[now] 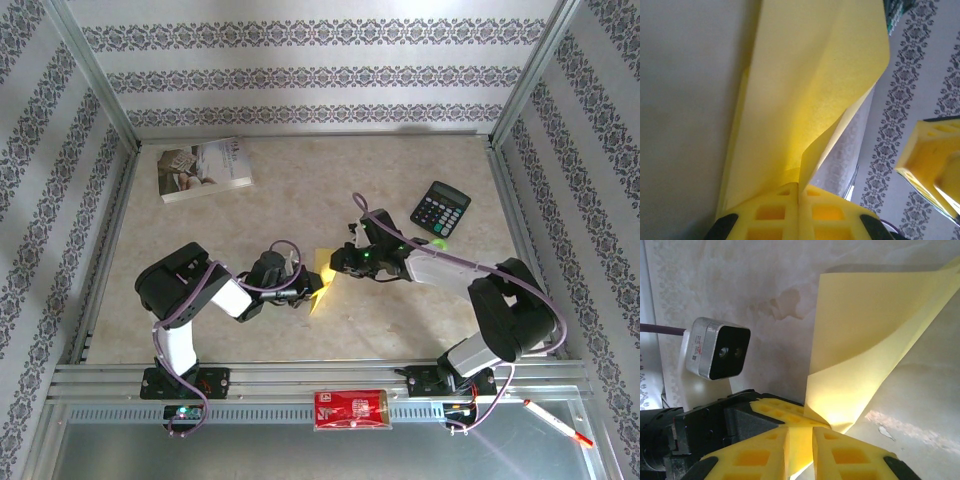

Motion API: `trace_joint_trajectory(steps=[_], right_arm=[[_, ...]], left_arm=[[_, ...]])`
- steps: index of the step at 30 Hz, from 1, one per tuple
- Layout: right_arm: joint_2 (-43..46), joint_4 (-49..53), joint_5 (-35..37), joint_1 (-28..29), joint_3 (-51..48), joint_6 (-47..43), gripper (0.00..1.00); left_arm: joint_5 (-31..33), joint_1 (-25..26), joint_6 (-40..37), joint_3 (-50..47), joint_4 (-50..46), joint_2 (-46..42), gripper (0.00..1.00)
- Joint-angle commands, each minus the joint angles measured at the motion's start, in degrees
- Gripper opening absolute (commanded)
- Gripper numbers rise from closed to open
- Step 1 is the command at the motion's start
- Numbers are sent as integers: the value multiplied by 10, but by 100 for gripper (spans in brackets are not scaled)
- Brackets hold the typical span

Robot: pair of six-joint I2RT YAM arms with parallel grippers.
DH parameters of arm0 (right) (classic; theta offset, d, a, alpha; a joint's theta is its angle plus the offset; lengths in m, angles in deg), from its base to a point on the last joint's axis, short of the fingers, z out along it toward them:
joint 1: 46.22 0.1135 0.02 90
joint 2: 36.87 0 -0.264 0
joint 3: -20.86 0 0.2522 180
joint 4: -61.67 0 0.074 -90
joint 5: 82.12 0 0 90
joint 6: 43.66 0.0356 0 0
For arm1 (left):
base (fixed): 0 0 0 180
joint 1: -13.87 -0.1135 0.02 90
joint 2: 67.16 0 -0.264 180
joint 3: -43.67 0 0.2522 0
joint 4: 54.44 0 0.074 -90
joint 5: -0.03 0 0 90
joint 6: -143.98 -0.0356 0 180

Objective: Fold a paper plane with a square sheet of paper (pick it up from the middle)
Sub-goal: Fold the wing for the fifth time at the center of the table.

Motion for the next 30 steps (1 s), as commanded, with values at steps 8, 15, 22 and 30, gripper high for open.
trace_joint_trajectory(steps=[8, 15, 22, 30], right_arm=[[-74, -34, -6, 24, 54, -23, 14], [-99, -41, -15, 25, 62, -35, 13], [-124, -56, -33, 27, 66, -41, 14], [-162, -65, -38, 32, 87, -44, 14]], left_arm=[[33, 6, 51, -34, 75, 17, 0], [51, 6, 65, -57, 97, 20, 0], [62, 7, 82, -76, 127, 37, 0], [64, 7, 95, -86, 144, 54, 0]])
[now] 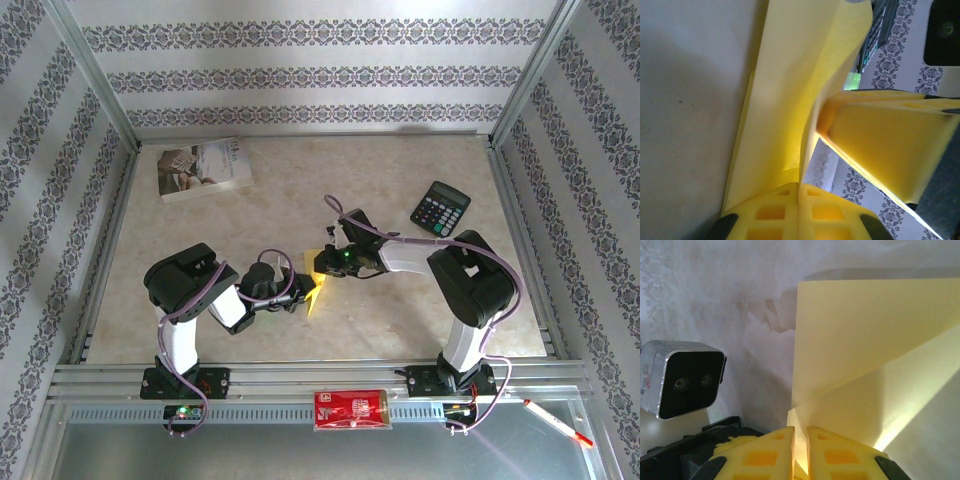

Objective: Fold a paper plane with a square sheet of paper (pick it up from the middle)
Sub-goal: Fold the wing for the fifth time at the center of the table.

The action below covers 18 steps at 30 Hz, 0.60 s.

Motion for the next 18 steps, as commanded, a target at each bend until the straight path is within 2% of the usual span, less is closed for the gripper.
trace_joint_trajectory(steps=[1, 18], right_arm=[[-18, -15, -10, 6, 21, -16, 14], [-75, -18, -28, 7, 51, -20, 13]], left_arm=[[14, 7, 13, -18, -23, 21, 0], [26, 7, 9, -34, -70, -15, 20]])
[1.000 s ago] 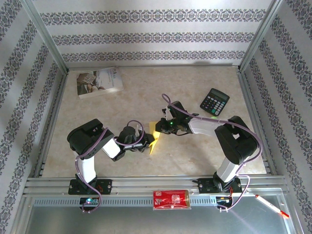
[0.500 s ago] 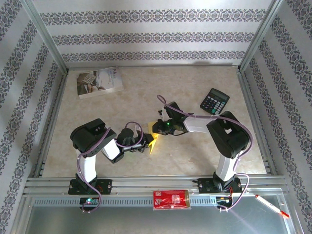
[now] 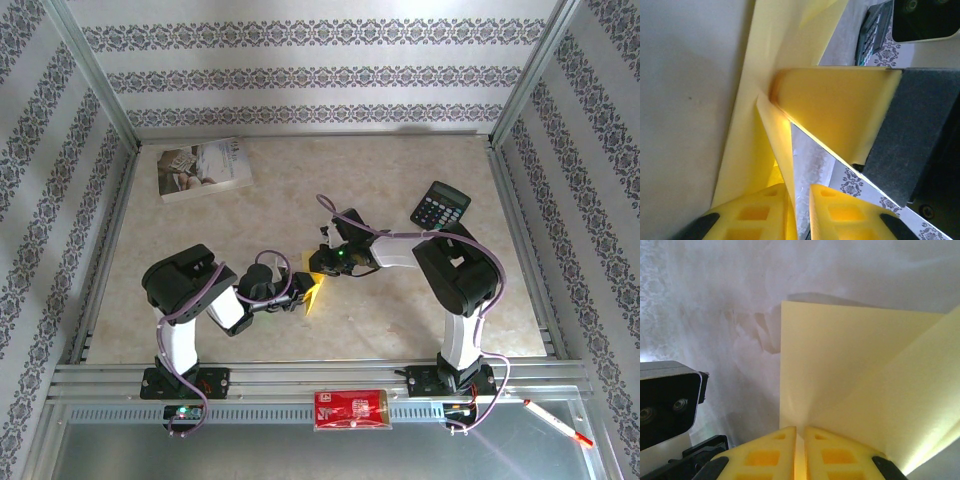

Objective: Fold a paper plane with a square sheet of paper (pick it up from the middle)
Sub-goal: Fold the wing for the fifth time at the center of the table.

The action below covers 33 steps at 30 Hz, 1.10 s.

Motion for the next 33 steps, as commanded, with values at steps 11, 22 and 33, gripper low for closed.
trace_joint_trajectory(steps=[11, 22, 33], right_arm=[[-23, -7, -20, 1, 17, -5, 12], [-26, -15, -25, -1, 17, 6, 12], [-32, -26, -28, -2, 18, 10, 12]], left_arm=[[32, 7, -39, -38, -179, -109, 33], [102, 6, -222, 49, -623, -348, 53], [84, 31, -348, 158, -734, -264, 64]])
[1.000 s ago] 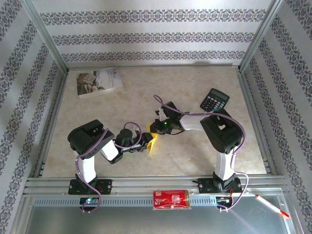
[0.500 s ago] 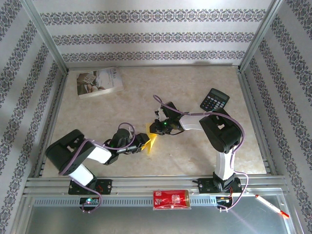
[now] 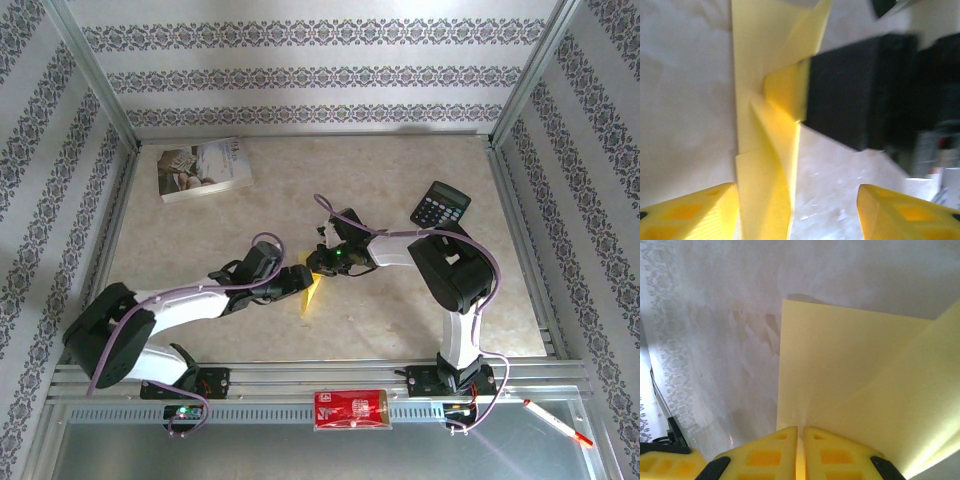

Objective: Fold a paper plane with a square sheet of paper (pick it up from the middle)
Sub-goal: Fold the wing for the fifth time at the center of the table.

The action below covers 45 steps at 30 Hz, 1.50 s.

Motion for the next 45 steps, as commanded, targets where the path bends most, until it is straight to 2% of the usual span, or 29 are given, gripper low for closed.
trace_joint_trajectory(steps=[1, 9, 17, 28, 37, 45], right_arm=[[-14, -12, -5, -3, 9, 6, 12], [-17, -15, -9, -4, 12, 7, 12], [-15, -15, -10, -4, 12, 8, 12], [-5, -15, -10, -6, 6, 11, 12], [11, -21, -11, -6, -1, 19, 12], [21, -19, -14, -8, -10, 19, 13]], left_arm=[[-4, 17, -54, 22, -60, 27, 65], [-20, 21, -69, 44, -50, 79, 65], [-21, 21, -85, 66, -48, 105, 58], [-50, 20, -103, 78, -28, 111, 39], [-69, 18, -113, 77, -27, 110, 30], [-91, 12, -123, 71, -22, 116, 26]])
